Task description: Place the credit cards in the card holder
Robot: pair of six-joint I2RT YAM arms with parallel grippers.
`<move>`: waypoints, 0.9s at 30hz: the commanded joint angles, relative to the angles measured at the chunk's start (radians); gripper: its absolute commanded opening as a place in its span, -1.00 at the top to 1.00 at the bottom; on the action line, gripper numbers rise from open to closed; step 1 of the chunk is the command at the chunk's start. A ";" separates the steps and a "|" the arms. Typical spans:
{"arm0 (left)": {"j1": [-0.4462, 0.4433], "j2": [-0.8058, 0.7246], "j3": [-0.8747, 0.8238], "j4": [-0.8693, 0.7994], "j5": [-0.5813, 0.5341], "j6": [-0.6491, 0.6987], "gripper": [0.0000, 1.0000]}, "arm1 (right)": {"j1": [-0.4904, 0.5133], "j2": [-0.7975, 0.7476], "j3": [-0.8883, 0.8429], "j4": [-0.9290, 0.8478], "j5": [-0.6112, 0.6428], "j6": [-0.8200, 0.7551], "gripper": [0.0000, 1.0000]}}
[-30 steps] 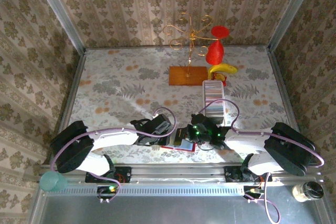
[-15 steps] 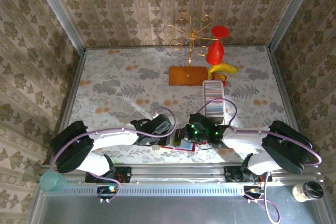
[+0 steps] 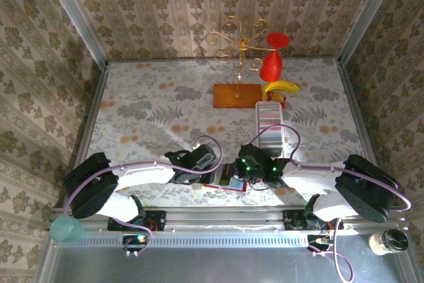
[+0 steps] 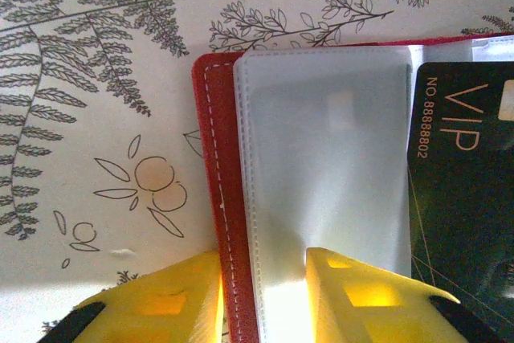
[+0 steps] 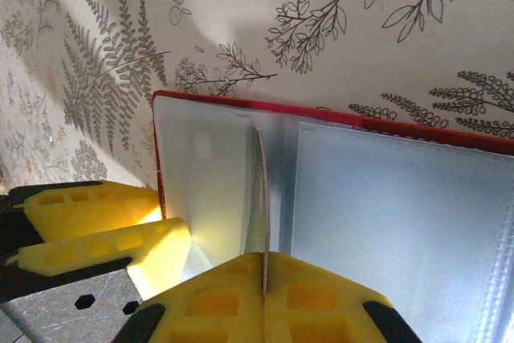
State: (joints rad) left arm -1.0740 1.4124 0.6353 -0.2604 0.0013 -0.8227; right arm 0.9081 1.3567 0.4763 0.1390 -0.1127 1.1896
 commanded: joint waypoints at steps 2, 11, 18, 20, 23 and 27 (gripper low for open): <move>-0.014 0.008 -0.015 -0.014 0.004 -0.011 0.38 | 0.012 0.023 -0.002 -0.008 0.007 0.011 0.91; -0.017 0.000 -0.025 -0.011 0.000 -0.015 0.38 | 0.014 0.054 -0.019 0.084 -0.016 0.035 0.95; -0.018 -0.005 -0.031 -0.008 -0.001 -0.020 0.38 | 0.014 0.044 -0.013 0.023 -0.003 0.020 0.71; -0.018 -0.007 -0.032 -0.008 -0.001 -0.020 0.38 | 0.014 0.042 -0.007 -0.013 0.012 0.010 0.58; -0.018 -0.009 -0.032 -0.008 -0.002 -0.020 0.39 | 0.014 0.042 -0.004 -0.030 0.021 0.000 0.45; -0.020 -0.010 -0.034 -0.007 -0.003 -0.022 0.38 | 0.014 0.042 0.017 -0.077 0.028 -0.020 0.35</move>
State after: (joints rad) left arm -1.0813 1.4086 0.6277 -0.2436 -0.0044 -0.8303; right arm 0.9154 1.3891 0.4755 0.1333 -0.1154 1.1954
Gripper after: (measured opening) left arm 0.308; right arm 0.322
